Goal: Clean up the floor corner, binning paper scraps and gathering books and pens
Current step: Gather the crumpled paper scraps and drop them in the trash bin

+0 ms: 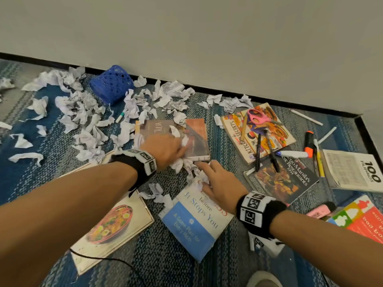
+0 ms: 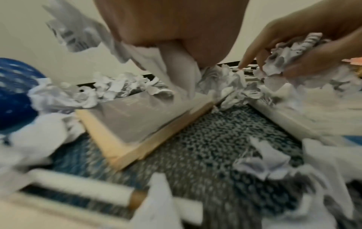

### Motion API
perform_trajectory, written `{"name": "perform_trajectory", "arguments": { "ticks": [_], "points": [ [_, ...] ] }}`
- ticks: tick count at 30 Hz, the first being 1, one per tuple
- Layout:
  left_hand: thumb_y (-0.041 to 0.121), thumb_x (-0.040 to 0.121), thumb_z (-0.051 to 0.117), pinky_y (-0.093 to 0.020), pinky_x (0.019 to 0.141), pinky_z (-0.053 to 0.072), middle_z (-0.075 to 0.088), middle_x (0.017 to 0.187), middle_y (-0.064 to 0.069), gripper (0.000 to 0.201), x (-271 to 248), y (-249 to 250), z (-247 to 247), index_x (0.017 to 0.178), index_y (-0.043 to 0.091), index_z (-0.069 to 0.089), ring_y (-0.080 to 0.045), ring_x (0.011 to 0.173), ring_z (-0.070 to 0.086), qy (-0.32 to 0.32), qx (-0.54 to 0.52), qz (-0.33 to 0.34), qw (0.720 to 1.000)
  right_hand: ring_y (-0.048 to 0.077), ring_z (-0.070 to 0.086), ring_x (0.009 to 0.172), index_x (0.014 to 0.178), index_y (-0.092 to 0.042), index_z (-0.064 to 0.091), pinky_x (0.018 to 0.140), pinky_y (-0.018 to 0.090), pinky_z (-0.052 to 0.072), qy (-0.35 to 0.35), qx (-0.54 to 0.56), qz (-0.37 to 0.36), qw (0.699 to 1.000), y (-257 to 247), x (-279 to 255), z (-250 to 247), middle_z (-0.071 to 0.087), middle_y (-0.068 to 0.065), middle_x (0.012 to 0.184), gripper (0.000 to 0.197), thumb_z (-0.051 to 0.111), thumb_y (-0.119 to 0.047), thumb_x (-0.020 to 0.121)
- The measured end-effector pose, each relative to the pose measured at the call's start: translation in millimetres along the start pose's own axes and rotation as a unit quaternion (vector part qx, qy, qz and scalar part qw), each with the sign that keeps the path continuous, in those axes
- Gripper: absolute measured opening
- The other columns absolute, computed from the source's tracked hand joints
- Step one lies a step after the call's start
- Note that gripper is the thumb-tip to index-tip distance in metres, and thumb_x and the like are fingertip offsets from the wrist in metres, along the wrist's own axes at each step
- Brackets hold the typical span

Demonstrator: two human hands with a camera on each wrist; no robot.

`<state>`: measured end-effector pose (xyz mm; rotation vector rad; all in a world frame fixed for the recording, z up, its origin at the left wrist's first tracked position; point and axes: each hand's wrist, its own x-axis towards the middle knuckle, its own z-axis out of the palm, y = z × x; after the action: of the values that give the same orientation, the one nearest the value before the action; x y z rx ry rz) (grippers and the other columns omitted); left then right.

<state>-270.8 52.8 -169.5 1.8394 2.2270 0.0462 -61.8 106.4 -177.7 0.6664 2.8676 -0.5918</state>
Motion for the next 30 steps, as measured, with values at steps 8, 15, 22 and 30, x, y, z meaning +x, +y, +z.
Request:
{"name": "perform_trajectory", "arguments": {
  "ticks": [8,15,22,30],
  "points": [
    [0.093,0.067,0.010,-0.030,0.054,0.052,0.060,0.078,-0.003,0.094,-60.2,-28.5,14.1,0.080,0.014,0.060,-0.019,0.059,0.058,-0.094,0.128,0.062,0.985,0.031,0.059,0.092,0.121,-0.010,0.043,0.067,0.036,0.044,-0.095,-0.130,0.000,0.987,-19.3,42.0,13.9,0.042,0.010,0.120,0.044,0.040,-0.046,0.098],
    [0.080,0.082,0.029,-0.035,0.050,0.039,0.044,0.120,-0.012,0.085,-77.7,-17.0,34.9,0.131,0.011,0.038,-0.032,0.078,0.059,-0.200,0.180,0.122,0.955,0.034,0.059,0.099,0.123,-0.006,0.050,0.077,0.040,0.045,-0.109,-0.138,-0.053,0.983,-15.4,59.8,2.1,0.050,0.012,0.118,0.035,0.045,-0.027,0.096],
    [0.042,0.101,0.031,-0.039,0.062,0.048,0.048,0.118,-0.013,0.042,-69.0,-17.4,25.7,0.123,0.011,0.047,-0.033,0.081,0.062,-0.214,0.200,0.188,0.937,0.030,0.057,0.082,0.094,0.000,0.062,0.072,0.036,0.046,-0.038,0.004,0.048,0.998,-4.4,48.7,-22.4,0.060,0.013,0.089,0.029,0.056,-0.028,0.088],
    [0.031,0.097,0.043,-0.035,0.071,0.053,0.064,0.097,-0.008,0.028,-33.1,10.5,-11.2,0.105,0.009,0.056,-0.025,0.079,0.062,-0.153,0.087,0.090,0.980,0.030,0.061,0.105,0.117,0.003,0.061,0.083,0.030,0.047,0.016,0.153,0.162,0.975,5.7,6.9,-52.4,0.065,0.018,0.117,0.040,0.058,-0.027,0.090]
  ]
}}
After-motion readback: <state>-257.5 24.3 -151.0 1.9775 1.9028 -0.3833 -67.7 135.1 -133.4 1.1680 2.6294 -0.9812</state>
